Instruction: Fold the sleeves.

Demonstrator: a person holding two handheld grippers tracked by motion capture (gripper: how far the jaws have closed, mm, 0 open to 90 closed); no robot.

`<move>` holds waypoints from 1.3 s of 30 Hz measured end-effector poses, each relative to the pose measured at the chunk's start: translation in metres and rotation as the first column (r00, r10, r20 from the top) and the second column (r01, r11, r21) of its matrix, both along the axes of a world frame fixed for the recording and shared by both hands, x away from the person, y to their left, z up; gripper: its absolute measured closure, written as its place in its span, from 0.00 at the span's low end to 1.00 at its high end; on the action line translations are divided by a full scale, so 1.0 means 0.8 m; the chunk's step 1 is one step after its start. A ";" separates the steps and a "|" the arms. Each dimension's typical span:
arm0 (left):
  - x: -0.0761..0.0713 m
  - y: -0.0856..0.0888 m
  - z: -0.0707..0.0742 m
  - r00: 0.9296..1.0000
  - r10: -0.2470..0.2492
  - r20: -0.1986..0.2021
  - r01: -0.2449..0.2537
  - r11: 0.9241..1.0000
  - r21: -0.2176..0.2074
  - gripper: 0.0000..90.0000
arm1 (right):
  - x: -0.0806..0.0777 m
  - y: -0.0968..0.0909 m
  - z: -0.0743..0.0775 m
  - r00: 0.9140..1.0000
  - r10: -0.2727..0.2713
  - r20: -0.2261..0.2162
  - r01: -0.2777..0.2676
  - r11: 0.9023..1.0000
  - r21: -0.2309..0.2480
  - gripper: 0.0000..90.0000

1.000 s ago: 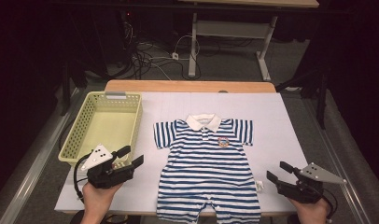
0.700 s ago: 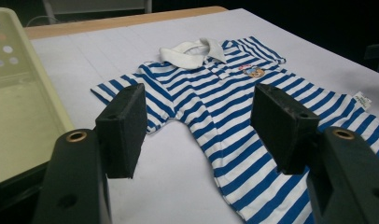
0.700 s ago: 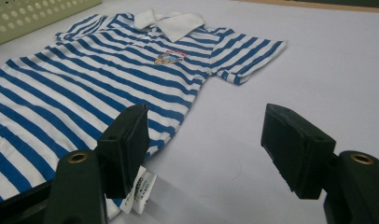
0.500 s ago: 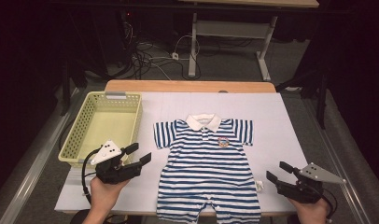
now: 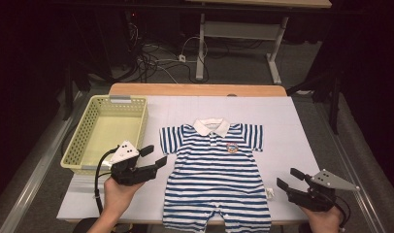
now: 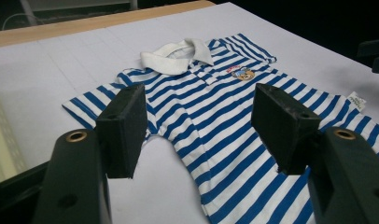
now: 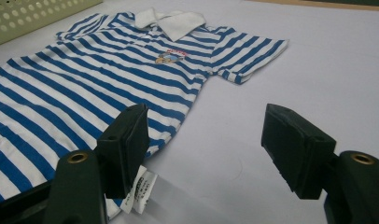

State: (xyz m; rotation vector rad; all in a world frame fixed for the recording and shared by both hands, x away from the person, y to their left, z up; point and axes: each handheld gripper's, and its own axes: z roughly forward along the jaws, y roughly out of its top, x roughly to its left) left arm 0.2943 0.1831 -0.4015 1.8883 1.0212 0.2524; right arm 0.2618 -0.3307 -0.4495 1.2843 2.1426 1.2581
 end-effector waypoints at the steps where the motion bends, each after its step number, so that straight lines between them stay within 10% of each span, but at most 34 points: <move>1: 0.001 -0.002 0.000 1.000 -0.003 -0.002 0.003 1.000 0.000 0.39 | 0.000 0.000 0.000 1.000 0.000 0.000 0.000 1.000 0.000 0.37; 39: 0.052 -0.056 -0.017 0.996 -0.047 -0.076 0.054 0.995 0.085 0.39 | 0.001 0.000 0.000 1.000 0.005 -0.006 -0.005 1.000 0.001 0.37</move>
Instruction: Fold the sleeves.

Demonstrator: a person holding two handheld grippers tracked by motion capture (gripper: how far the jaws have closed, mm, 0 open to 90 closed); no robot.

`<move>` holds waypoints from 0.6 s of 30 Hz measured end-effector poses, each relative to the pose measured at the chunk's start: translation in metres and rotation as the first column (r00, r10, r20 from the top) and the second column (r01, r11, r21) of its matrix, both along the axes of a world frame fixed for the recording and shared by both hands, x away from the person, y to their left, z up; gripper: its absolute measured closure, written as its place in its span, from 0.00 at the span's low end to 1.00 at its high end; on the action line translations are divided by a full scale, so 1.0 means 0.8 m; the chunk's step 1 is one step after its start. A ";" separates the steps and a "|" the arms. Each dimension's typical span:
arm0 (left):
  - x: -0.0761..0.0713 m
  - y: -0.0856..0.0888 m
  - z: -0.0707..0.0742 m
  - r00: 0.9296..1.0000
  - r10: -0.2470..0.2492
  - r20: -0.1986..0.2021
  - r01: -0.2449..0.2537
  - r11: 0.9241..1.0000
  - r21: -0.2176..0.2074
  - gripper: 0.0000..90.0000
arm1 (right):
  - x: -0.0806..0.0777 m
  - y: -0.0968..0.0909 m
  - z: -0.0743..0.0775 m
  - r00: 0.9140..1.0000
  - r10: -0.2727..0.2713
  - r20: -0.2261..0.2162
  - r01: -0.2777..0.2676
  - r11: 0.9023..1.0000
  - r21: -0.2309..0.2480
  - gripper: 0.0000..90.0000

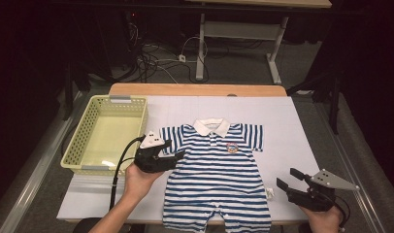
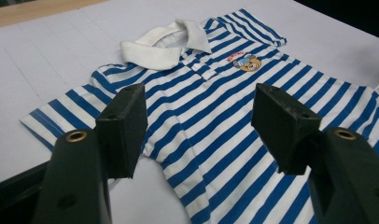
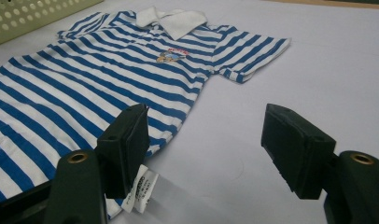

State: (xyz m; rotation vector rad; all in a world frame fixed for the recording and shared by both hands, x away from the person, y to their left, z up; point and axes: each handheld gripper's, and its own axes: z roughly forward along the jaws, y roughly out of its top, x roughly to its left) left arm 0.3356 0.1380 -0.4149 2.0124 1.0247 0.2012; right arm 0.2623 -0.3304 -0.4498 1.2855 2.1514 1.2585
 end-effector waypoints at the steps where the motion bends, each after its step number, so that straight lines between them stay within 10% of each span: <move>1: 0.002 -0.002 -0.001 1.000 0.004 -0.006 -0.004 1.000 0.000 0.39 | 0.000 0.000 0.000 1.000 0.001 0.000 -0.001 1.000 0.000 0.37; 18: 0.061 -0.017 -0.001 0.990 0.066 -0.122 -0.051 0.991 0.123 0.43 | 0.000 0.000 0.000 1.000 0.003 -0.001 -0.003 1.000 -0.001 0.37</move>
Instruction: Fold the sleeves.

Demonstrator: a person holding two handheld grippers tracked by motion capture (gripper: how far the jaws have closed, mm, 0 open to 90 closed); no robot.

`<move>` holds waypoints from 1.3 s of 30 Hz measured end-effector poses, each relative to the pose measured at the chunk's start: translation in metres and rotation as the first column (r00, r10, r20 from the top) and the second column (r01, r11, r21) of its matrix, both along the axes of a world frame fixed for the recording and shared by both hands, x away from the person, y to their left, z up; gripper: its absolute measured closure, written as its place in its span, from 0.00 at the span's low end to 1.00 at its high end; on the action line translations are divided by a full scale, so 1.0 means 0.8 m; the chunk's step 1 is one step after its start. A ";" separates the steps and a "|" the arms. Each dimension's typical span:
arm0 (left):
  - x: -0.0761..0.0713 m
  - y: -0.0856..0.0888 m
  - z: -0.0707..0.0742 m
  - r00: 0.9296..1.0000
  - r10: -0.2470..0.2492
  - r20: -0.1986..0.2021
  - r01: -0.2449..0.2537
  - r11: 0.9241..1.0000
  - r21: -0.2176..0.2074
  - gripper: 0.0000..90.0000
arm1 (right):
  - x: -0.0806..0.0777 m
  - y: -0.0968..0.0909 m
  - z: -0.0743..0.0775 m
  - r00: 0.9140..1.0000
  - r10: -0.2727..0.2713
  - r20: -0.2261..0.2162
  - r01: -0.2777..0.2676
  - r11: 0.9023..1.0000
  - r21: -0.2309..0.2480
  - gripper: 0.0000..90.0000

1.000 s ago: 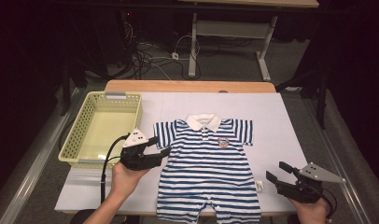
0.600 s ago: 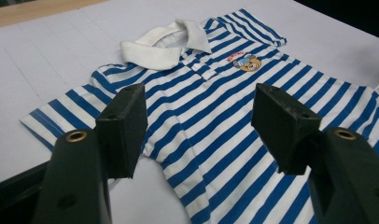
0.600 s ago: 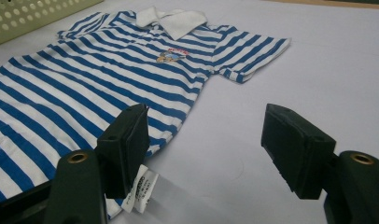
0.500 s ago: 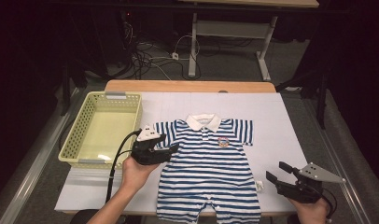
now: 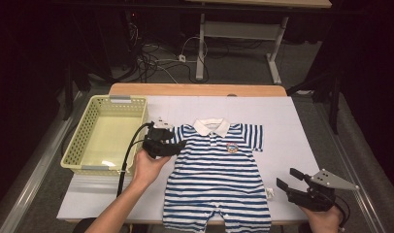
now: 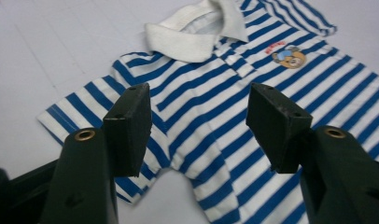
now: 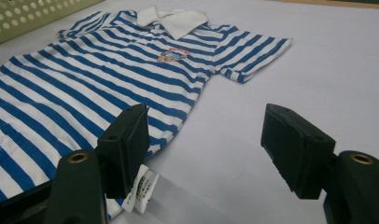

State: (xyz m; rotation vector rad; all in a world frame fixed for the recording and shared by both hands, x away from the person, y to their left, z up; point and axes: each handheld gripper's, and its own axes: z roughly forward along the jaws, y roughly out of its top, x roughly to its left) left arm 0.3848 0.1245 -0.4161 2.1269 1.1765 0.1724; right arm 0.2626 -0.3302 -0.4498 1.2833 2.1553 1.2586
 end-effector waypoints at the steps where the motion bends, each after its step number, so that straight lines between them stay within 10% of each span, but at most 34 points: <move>1: 0.005 0.000 -0.001 1.000 0.006 -0.010 -0.006 1.000 0.009 0.43 | 0.000 0.000 0.000 1.000 0.002 0.001 -0.002 1.000 -0.002 0.37; 14: 0.063 -0.005 -0.019 0.991 0.089 -0.099 -0.080 0.992 0.097 0.40 | 0.001 0.000 0.000 1.000 0.004 -0.005 -0.004 1.000 -0.002 0.37; 23: 0.093 0.003 -0.047 0.972 0.161 -0.173 -0.140 0.982 0.128 0.37 | 0.002 -0.001 -0.001 1.000 0.009 -0.011 -0.009 1.000 0.004 0.37; 39: 0.113 0.009 -0.075 0.954 0.234 -0.187 -0.195 0.959 0.207 0.37 | 0.002 0.000 -0.001 1.000 0.018 -0.016 -0.018 1.000 0.003 0.37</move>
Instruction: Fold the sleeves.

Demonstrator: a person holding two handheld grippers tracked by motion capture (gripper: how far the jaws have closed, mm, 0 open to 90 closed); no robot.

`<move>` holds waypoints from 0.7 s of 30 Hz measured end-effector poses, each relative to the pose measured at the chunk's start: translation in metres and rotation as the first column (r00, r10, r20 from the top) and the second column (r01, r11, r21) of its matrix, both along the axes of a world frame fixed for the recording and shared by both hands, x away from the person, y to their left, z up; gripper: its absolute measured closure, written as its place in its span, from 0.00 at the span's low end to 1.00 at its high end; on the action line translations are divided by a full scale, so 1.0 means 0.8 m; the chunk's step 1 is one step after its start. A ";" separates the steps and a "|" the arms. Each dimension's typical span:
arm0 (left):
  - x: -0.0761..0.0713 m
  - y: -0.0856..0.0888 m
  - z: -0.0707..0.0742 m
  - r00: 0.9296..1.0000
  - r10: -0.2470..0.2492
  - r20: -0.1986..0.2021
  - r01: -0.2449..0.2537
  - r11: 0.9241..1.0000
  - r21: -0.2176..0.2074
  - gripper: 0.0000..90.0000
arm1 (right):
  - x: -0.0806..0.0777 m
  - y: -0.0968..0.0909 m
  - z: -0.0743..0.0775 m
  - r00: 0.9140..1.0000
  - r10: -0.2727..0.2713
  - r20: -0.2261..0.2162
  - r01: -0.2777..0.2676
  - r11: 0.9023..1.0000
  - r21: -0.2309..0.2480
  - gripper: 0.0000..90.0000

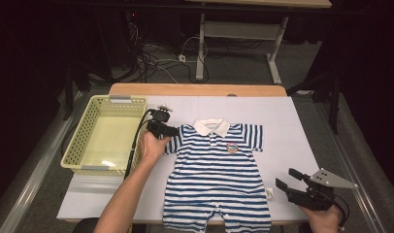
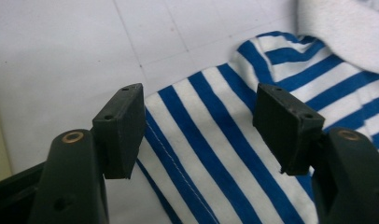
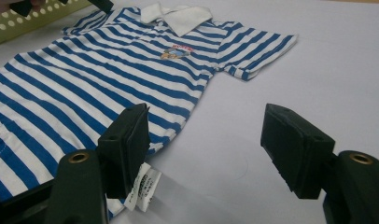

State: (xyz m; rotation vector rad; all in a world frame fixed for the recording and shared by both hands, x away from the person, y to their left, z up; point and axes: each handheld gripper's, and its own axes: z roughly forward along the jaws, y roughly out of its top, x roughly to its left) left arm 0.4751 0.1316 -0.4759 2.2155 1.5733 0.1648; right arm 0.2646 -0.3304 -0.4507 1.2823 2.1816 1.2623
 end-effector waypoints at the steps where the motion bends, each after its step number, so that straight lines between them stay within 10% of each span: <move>1: 0.001 0.001 -0.001 1.000 0.006 -0.001 -0.006 1.000 0.000 0.37 | 0.000 0.000 0.000 1.000 0.000 0.000 0.000 1.000 0.001 0.37; 12: 0.005 0.001 -0.009 1.000 0.012 -0.008 -0.011 0.999 0.050 0.41 | 0.000 0.000 0.000 1.000 0.007 -0.001 -0.007 1.000 -0.001 0.38; 21: -0.001 -0.007 -0.002 0.998 -0.031 -0.047 0.034 0.998 0.056 0.86 | 0.001 0.001 0.000 1.000 0.006 -0.005 -0.006 1.000 -0.002 0.38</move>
